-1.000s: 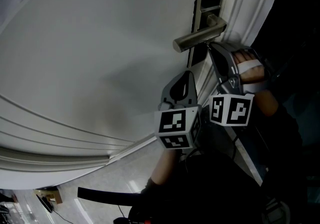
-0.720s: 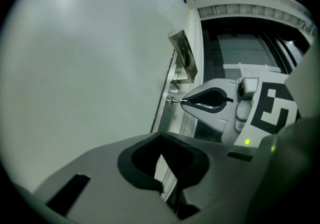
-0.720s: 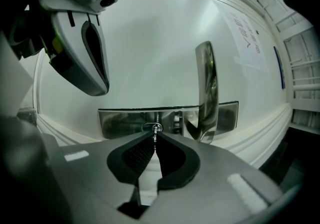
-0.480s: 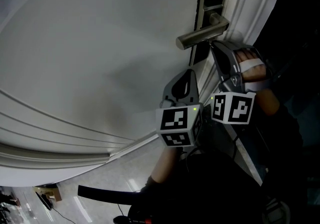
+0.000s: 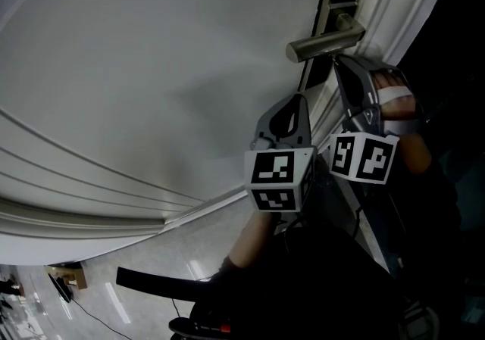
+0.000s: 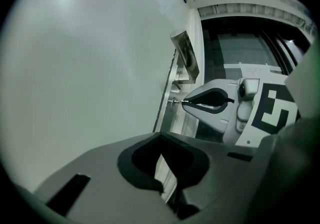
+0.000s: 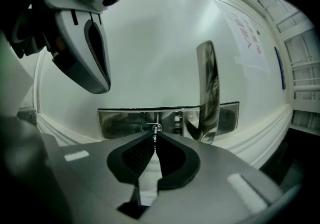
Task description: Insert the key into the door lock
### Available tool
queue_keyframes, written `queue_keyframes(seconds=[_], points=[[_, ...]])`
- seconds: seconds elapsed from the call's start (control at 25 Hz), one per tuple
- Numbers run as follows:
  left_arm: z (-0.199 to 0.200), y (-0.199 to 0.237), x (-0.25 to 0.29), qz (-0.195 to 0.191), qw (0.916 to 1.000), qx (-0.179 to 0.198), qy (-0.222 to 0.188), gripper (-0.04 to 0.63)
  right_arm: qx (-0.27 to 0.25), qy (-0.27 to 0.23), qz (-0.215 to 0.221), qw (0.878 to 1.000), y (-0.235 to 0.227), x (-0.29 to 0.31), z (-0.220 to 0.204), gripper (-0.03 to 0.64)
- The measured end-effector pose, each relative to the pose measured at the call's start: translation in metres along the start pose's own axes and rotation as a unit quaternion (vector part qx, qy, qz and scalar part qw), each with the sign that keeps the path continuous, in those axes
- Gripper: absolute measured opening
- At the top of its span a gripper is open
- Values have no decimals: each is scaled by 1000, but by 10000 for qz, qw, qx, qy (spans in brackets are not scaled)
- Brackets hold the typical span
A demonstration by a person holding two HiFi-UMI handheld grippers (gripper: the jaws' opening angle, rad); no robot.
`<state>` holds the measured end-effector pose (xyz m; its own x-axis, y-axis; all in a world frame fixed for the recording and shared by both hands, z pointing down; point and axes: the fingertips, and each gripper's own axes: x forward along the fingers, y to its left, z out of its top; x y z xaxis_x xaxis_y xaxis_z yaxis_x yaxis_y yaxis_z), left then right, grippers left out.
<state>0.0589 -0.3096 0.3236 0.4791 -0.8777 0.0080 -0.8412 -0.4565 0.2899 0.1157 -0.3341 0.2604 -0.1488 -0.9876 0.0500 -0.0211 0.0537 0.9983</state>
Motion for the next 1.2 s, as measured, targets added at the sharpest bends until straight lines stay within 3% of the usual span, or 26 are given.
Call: queue_keyframes(seconds=[1.2], points=[[1, 1, 2, -12, 10000, 22, -6, 0, -6, -26, 24, 10000, 2, 1, 0, 12]])
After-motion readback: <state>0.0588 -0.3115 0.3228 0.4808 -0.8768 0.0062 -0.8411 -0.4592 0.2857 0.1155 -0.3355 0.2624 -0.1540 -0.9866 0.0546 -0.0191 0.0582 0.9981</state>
